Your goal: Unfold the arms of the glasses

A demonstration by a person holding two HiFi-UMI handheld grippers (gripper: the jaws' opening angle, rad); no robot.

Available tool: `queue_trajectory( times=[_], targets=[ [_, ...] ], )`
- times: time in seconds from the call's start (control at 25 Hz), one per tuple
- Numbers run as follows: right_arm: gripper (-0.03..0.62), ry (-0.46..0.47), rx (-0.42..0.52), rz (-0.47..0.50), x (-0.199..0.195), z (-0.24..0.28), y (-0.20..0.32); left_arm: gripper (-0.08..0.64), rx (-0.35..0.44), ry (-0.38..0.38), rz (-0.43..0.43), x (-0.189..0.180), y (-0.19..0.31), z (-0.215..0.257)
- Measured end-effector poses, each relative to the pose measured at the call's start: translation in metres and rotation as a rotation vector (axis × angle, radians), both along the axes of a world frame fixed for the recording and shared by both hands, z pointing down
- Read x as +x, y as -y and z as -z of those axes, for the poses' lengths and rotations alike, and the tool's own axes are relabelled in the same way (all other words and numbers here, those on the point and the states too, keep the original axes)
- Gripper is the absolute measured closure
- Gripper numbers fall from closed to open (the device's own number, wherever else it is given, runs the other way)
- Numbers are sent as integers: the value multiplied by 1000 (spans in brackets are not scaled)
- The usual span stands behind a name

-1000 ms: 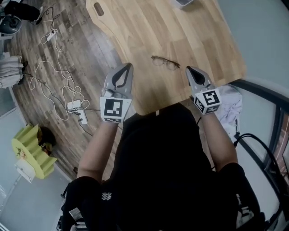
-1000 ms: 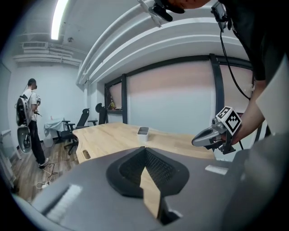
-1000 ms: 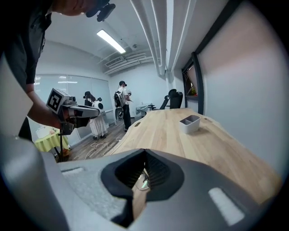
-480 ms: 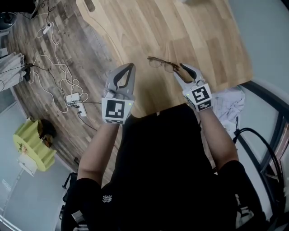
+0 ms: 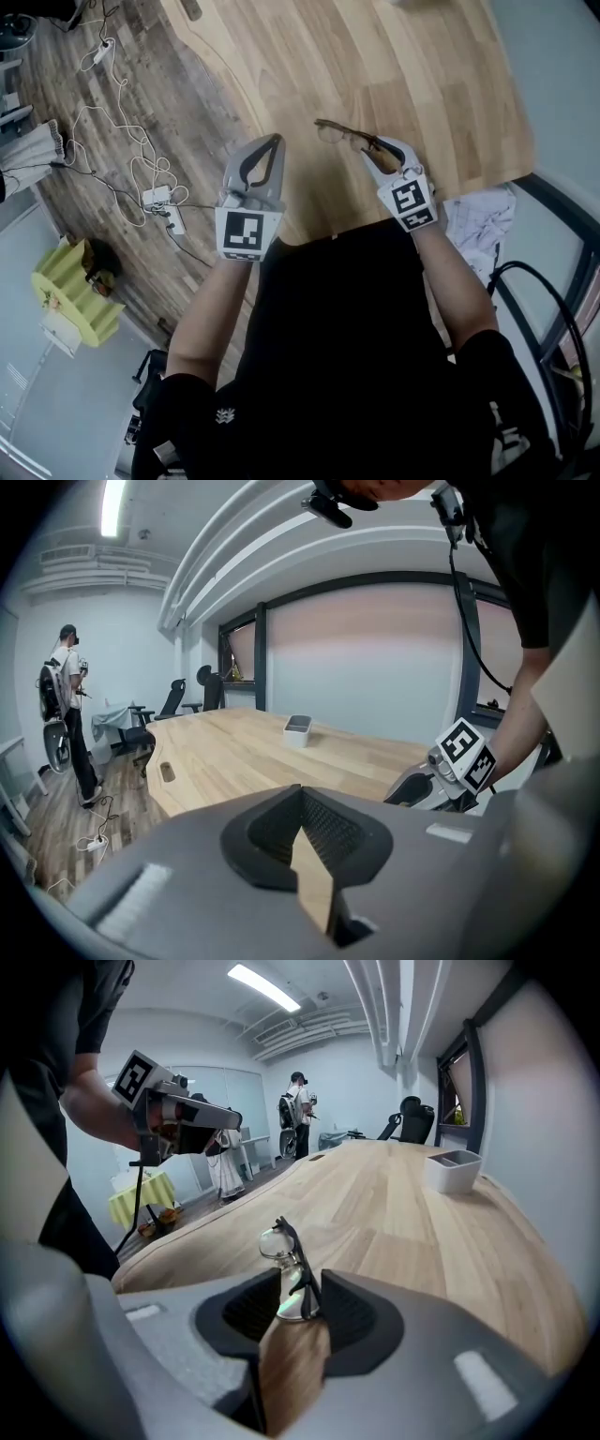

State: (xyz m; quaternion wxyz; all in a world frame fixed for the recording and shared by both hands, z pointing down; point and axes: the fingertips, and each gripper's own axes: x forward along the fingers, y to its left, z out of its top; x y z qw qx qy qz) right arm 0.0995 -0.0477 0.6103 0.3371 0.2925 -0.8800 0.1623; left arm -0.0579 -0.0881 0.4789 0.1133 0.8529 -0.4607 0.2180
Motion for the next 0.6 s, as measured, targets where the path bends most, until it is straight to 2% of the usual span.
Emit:
queue_trajectory(
  times=[0.12, 0.2, 0.28, 0.44, 0.6],
  targets=[
    [471, -39, -1, 3, 1, -5, 1, 554, -6, 2, 10, -5, -1, 0],
    [518, -56, 6, 8, 1, -5, 1, 554, -8, 3, 12, -8, -2, 0],
    [536, -67, 16, 15, 1, -2, 0, 554, -8, 5, 13, -10, -4, -1],
    [541, -89, 48, 35, 2, 8, -2, 554, -5, -1, 6, -9, -7, -1],
    [545, -121, 92, 68, 3, 29, -3, 554, -31, -2, -36, 1, -13, -5]
  ],
)
